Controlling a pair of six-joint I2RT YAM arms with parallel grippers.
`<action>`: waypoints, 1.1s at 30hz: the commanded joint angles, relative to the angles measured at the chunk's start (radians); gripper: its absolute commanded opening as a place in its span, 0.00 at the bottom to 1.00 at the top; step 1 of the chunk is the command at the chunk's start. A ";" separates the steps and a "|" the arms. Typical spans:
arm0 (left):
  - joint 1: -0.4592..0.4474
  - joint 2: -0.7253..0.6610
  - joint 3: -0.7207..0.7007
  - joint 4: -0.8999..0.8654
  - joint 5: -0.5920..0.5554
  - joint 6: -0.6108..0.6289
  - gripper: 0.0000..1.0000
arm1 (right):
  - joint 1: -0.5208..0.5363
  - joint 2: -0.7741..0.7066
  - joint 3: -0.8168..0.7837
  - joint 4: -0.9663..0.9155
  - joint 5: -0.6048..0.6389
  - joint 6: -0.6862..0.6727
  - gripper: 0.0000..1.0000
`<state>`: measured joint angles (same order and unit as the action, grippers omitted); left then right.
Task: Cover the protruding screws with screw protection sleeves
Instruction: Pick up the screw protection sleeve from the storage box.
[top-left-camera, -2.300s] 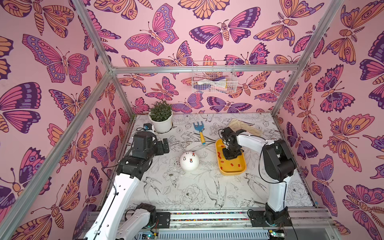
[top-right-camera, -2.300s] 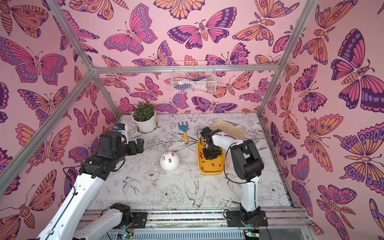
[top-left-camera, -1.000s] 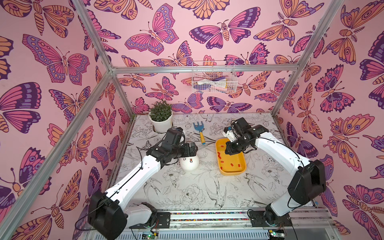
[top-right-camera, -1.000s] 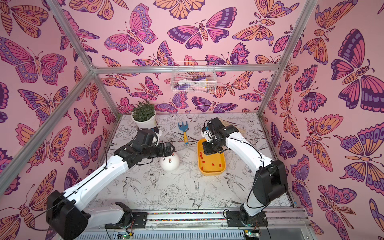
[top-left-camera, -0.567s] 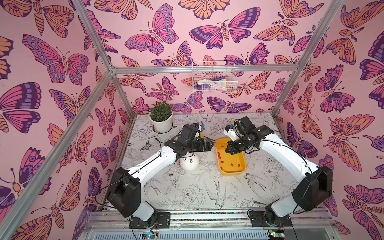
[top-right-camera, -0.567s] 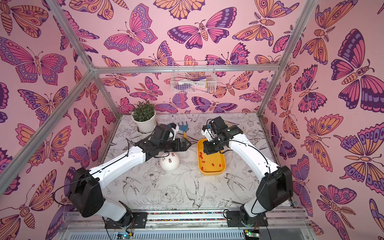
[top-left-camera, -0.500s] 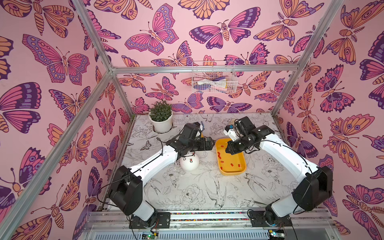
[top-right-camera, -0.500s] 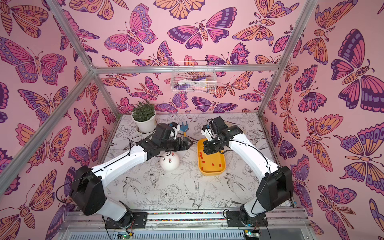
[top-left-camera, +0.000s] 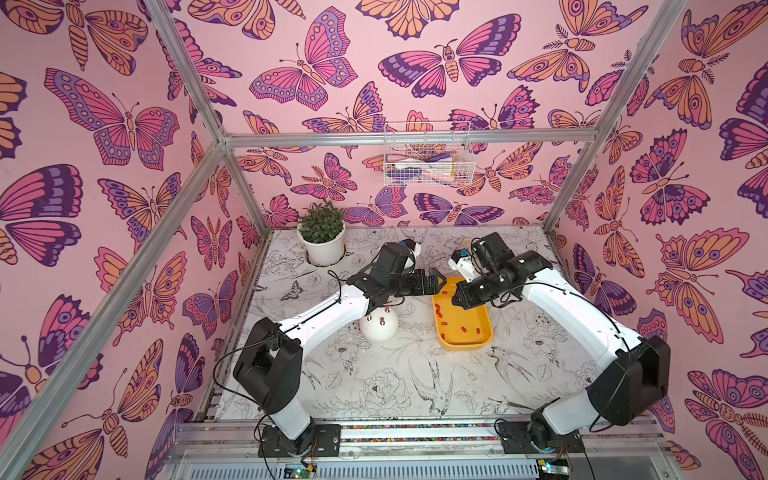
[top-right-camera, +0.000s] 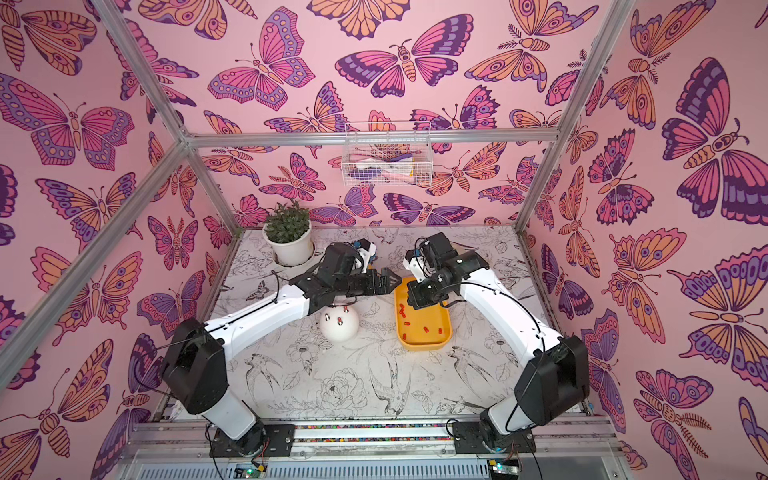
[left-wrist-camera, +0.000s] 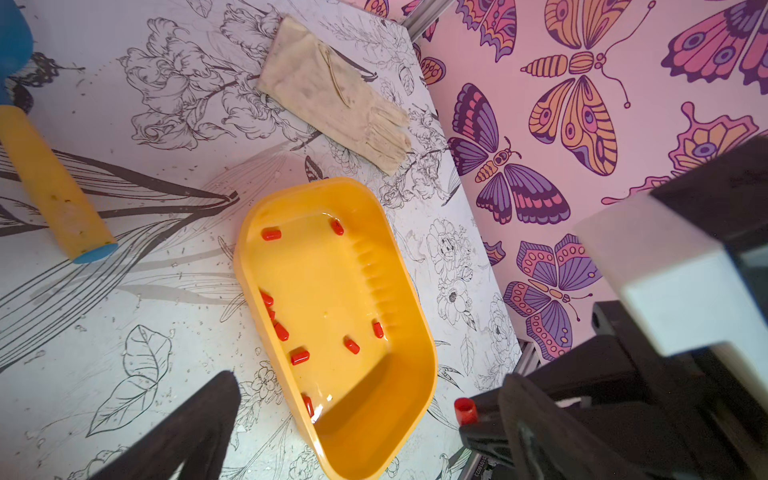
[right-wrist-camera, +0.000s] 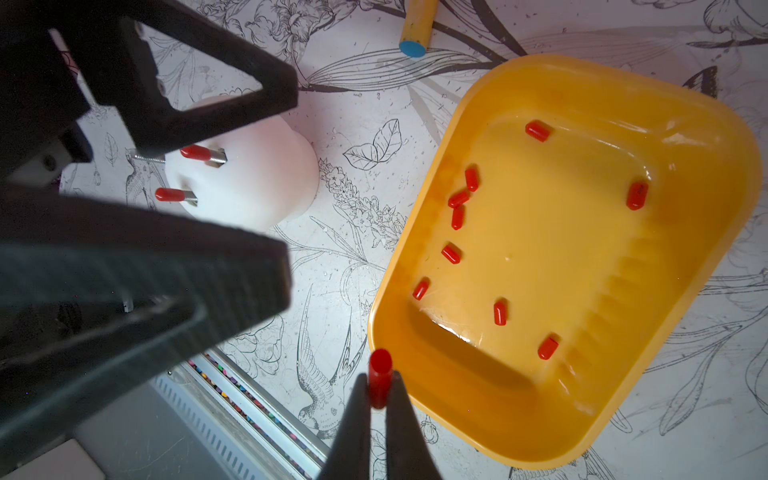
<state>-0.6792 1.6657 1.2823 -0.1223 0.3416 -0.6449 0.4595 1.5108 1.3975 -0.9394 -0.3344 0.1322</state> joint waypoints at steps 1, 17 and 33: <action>-0.017 0.026 0.033 0.019 0.024 -0.007 1.00 | -0.002 -0.026 0.030 -0.008 -0.010 0.006 0.11; -0.063 0.068 0.051 0.018 0.047 -0.016 1.00 | -0.025 -0.050 0.035 0.025 -0.022 0.016 0.11; -0.069 0.072 0.042 0.010 0.042 -0.007 1.00 | -0.038 -0.061 0.035 0.040 -0.040 0.023 0.11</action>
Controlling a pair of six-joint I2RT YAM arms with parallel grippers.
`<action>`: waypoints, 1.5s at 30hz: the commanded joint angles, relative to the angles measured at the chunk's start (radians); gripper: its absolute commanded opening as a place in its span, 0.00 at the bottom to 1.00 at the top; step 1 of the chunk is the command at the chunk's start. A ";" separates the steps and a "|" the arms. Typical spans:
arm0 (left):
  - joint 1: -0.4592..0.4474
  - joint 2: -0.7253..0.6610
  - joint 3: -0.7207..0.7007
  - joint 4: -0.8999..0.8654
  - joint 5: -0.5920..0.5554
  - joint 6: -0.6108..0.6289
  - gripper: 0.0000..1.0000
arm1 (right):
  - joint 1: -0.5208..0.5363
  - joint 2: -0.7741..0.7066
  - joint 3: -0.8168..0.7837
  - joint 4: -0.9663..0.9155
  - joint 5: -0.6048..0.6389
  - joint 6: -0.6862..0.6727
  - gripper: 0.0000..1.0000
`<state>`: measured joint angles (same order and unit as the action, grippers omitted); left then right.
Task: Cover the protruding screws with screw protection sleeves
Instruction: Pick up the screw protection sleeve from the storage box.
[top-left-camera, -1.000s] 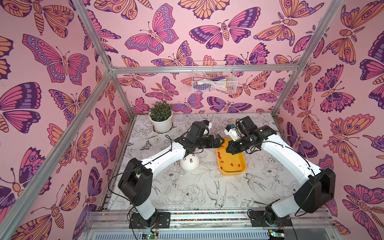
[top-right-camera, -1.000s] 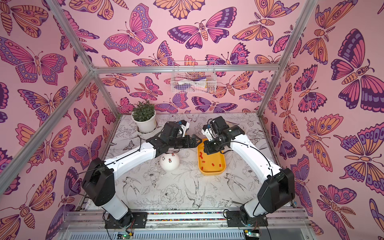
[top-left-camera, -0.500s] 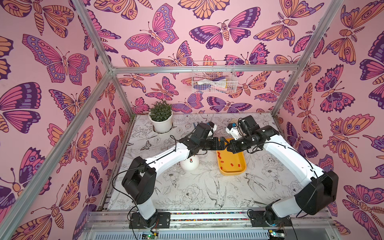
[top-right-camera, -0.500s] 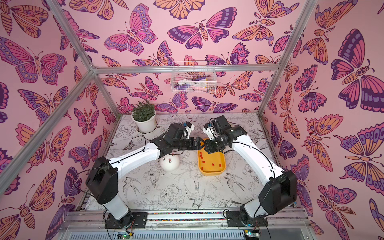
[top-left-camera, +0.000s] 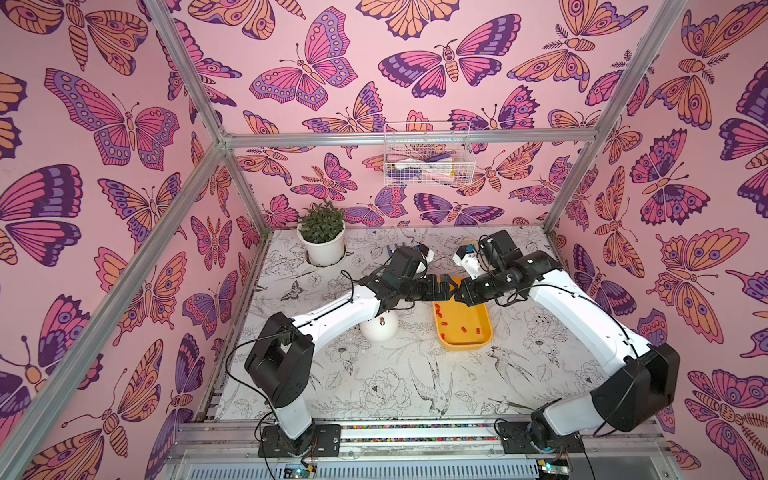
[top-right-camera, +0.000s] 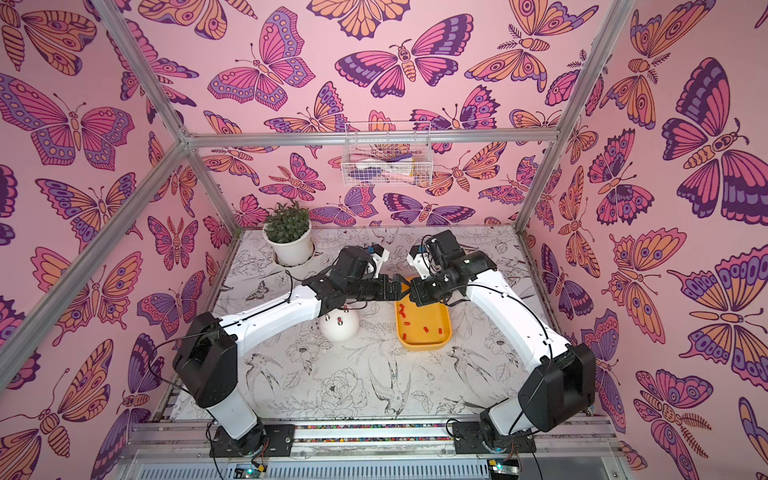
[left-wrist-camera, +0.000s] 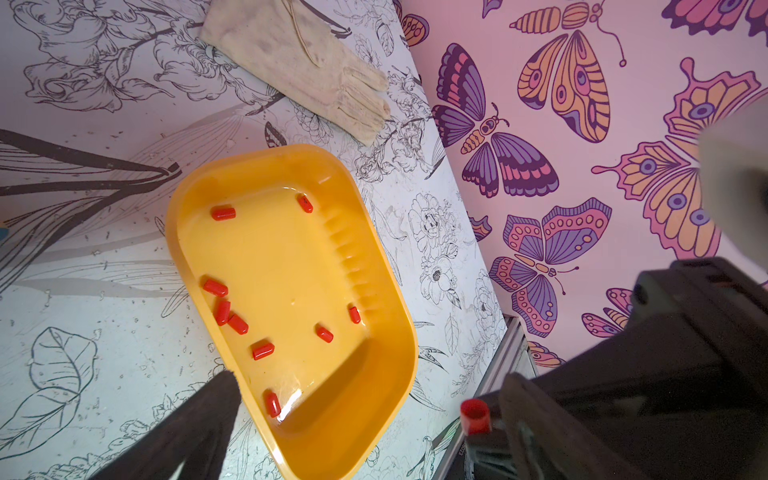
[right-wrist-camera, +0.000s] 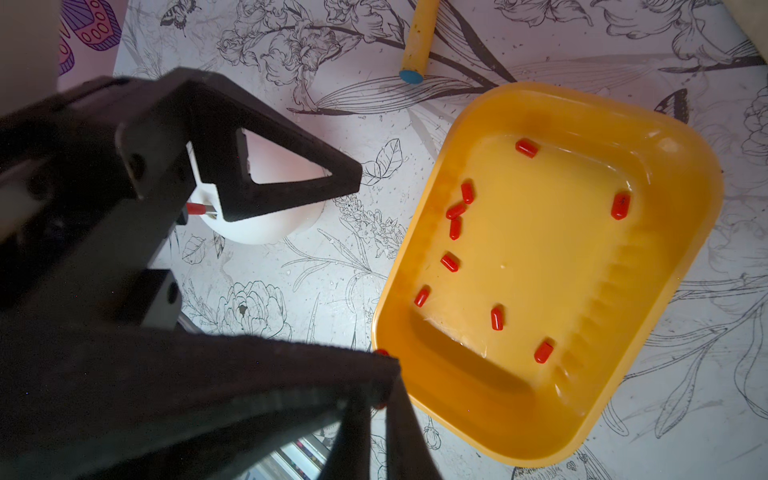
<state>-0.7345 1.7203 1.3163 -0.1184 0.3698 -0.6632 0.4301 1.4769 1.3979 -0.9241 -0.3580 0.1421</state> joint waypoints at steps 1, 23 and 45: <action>-0.014 0.017 0.007 0.007 0.015 0.012 1.00 | -0.008 -0.028 0.035 0.025 -0.016 0.015 0.11; -0.014 0.021 -0.001 0.000 0.005 0.012 1.00 | -0.017 -0.044 0.028 0.036 -0.026 0.016 0.11; -0.014 0.013 -0.023 -0.006 -0.023 0.014 1.00 | -0.020 -0.046 0.024 0.039 -0.031 0.019 0.11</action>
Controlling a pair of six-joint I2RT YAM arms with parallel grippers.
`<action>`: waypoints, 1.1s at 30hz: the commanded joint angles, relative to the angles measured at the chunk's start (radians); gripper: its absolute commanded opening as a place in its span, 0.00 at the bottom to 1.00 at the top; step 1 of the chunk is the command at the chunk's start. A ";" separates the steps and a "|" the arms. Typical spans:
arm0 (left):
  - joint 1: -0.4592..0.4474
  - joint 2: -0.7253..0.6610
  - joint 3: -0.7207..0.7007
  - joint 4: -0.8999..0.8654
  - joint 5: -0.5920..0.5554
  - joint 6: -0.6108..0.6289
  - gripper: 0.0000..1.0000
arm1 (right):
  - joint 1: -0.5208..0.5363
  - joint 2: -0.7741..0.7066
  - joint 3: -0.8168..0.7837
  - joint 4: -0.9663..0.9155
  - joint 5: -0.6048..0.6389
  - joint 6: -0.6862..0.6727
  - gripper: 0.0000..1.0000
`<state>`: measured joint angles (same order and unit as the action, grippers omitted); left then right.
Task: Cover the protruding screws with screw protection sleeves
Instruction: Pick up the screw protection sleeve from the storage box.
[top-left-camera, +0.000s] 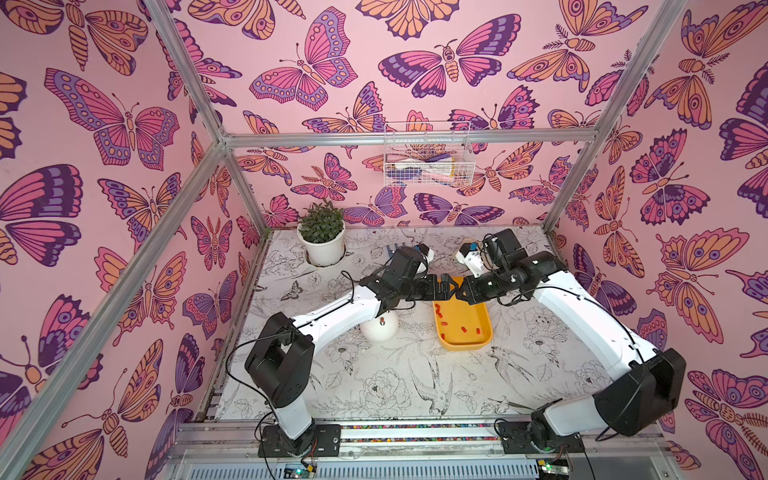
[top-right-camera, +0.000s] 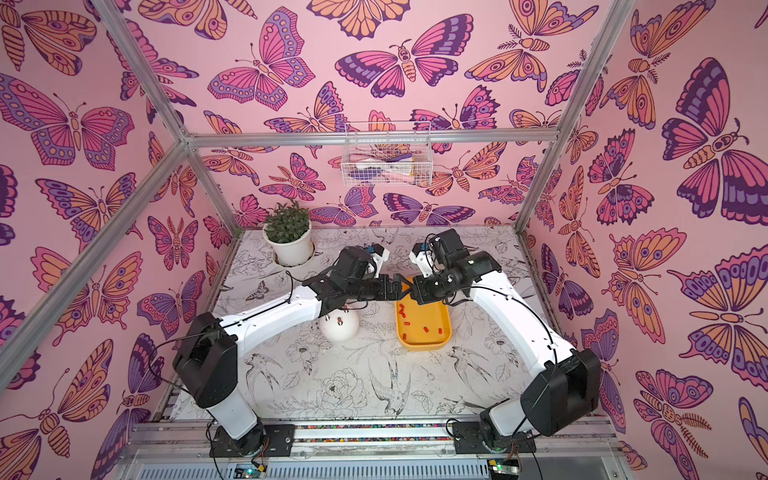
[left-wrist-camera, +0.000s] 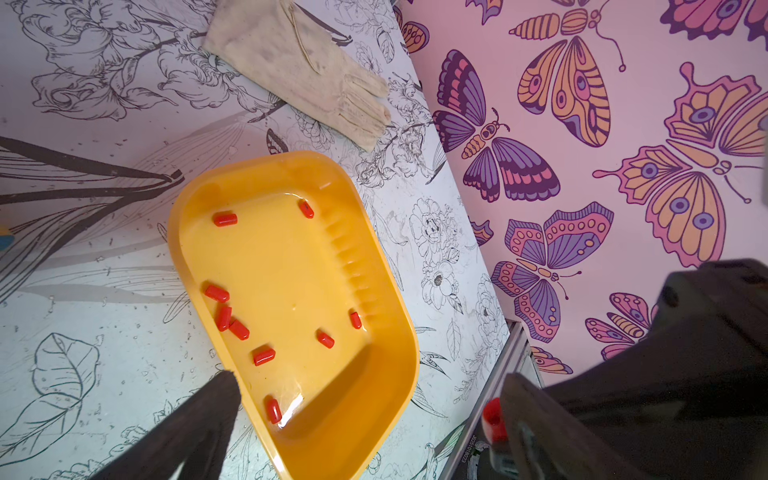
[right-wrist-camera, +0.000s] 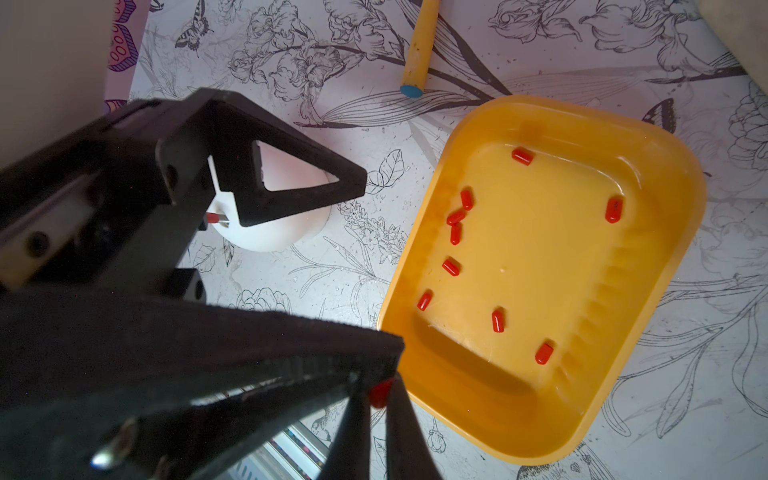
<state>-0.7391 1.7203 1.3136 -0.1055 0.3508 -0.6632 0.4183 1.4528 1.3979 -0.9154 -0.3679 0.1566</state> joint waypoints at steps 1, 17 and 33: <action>-0.009 0.014 -0.021 -0.019 -0.004 0.016 1.00 | -0.008 -0.022 0.024 0.030 -0.021 0.006 0.11; -0.009 0.001 -0.033 -0.019 -0.011 0.014 0.99 | -0.009 -0.023 0.023 0.031 -0.020 0.004 0.11; -0.010 -0.007 -0.041 -0.019 -0.016 0.013 1.00 | -0.010 -0.023 0.020 0.040 -0.026 0.006 0.11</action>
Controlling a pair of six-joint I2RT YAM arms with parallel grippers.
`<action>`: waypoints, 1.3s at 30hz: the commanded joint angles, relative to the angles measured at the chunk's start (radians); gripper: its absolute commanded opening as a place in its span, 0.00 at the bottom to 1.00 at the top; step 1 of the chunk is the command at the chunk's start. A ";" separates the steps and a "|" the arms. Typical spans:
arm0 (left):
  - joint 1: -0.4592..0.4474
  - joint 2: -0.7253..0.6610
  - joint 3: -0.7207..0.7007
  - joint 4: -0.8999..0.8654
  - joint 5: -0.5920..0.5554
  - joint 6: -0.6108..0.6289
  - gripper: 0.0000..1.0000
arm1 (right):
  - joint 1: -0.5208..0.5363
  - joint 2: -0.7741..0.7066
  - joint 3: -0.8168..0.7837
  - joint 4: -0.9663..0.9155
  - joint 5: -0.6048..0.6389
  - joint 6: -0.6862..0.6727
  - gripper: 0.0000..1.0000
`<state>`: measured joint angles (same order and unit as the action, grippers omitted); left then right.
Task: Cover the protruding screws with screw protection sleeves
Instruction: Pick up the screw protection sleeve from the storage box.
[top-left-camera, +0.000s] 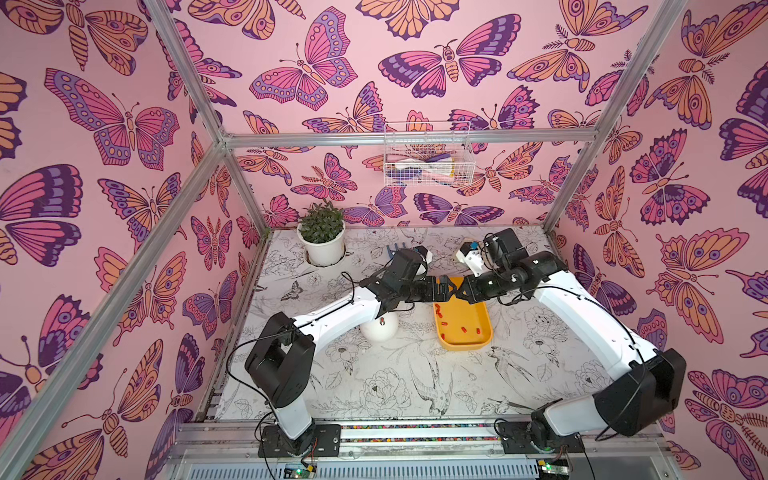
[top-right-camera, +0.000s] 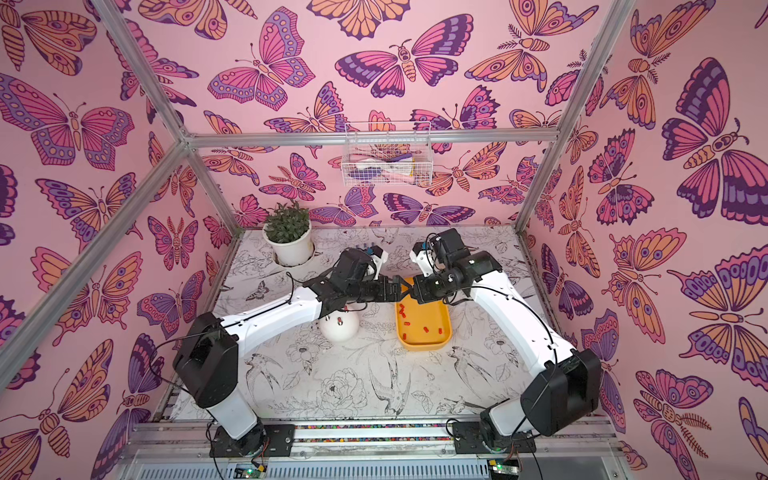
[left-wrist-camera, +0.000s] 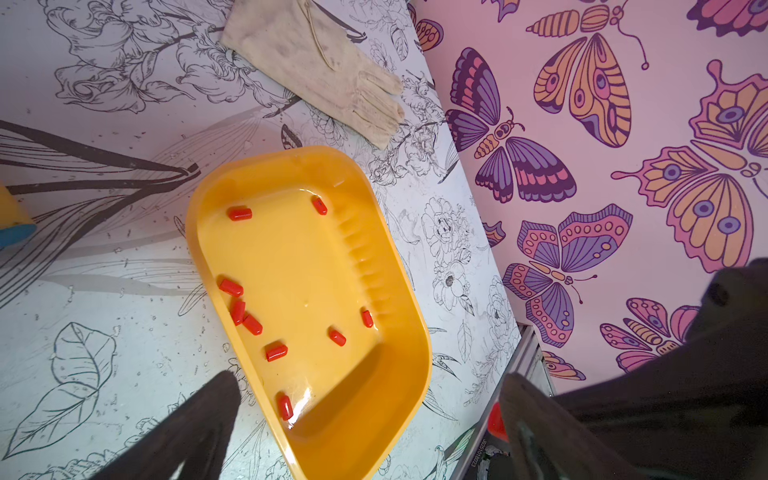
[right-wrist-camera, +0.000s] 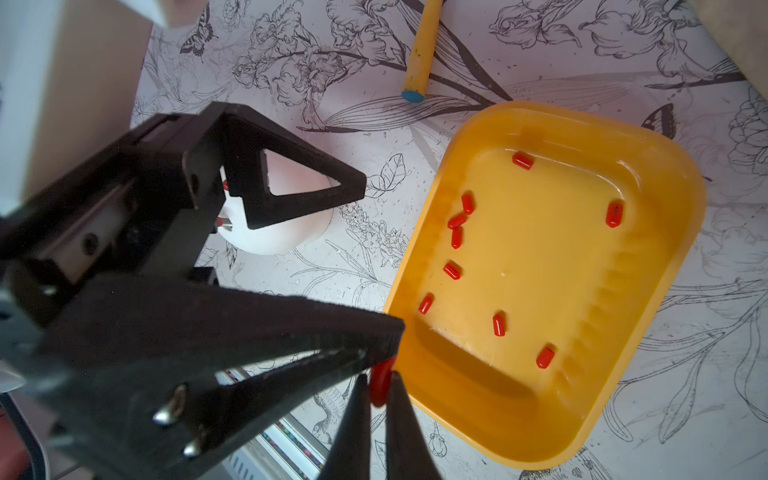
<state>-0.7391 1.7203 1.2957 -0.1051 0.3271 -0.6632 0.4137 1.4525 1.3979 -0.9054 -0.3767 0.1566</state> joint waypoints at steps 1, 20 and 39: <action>-0.009 -0.007 -0.024 -0.019 0.009 0.014 1.00 | -0.005 -0.023 0.020 0.030 -0.017 0.006 0.10; -0.016 -0.007 -0.029 -0.018 0.010 0.007 1.00 | -0.006 -0.020 0.017 0.040 -0.022 0.004 0.10; -0.020 -0.009 -0.033 -0.017 0.010 0.004 1.00 | -0.005 -0.014 0.013 0.044 -0.022 0.004 0.10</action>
<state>-0.7433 1.7199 1.2846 -0.1059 0.3214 -0.6636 0.4133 1.4525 1.3979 -0.8967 -0.3794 0.1566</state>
